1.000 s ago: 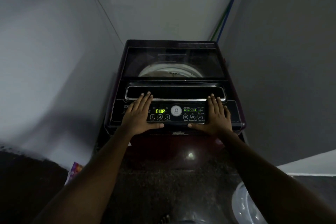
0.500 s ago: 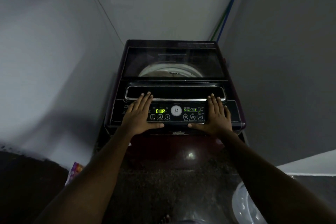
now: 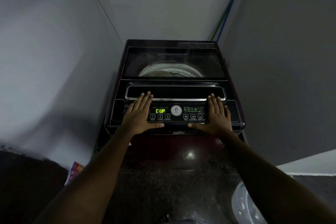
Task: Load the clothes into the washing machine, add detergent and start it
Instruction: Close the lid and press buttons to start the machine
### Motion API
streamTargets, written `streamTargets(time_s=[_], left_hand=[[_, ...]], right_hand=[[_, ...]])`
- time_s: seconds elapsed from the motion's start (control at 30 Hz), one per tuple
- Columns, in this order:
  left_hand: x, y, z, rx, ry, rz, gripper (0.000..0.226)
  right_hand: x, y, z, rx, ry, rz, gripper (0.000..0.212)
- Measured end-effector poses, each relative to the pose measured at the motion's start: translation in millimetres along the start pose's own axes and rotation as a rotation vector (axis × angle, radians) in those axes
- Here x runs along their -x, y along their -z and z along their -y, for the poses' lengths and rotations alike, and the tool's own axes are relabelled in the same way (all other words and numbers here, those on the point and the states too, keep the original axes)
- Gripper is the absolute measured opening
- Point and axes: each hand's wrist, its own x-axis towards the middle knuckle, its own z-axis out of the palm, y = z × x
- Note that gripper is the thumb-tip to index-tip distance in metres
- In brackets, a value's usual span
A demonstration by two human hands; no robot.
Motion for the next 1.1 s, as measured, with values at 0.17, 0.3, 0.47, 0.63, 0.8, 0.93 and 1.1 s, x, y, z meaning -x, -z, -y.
streamTargets(time_s=[0.17,0.3,0.47,0.63,0.8,0.93,1.1], left_hand=[[-0.2,-0.5,0.3,-0.007,0.0,-0.006,0.13],[0.1,-0.4,0.2,-0.005,-0.001,-0.007,0.13],[-0.6,-1.4,0.5,0.001,-0.007,-0.016,0.13],[-0.5,-0.6,0.0,-0.005,-0.005,-0.011,0.13],[-0.3,-1.4,1.5,-0.009,-0.006,-0.011,0.13],[-1.3,-2.9,2.2,-0.016,-0.009,-0.018,0.13],[-1.9,-3.7,2.9,-0.04,-0.02,-0.021,0.131]], right_hand=[[0.1,-0.1,0.0,0.001,0.0,0.001,0.143],[0.6,0.5,-0.1,-0.004,0.004,-0.001,0.143],[-0.1,-0.1,-0.1,-0.01,-0.002,-0.001,0.143],[0.9,0.1,-0.4,-0.002,0.005,-0.007,0.143],[-0.2,-0.9,-0.4,0.003,0.01,-0.015,0.142],[0.3,-1.4,-0.8,0.0,0.012,-0.021,0.142],[-0.1,-1.8,-1.5,0.0,0.014,-0.018,0.142]])
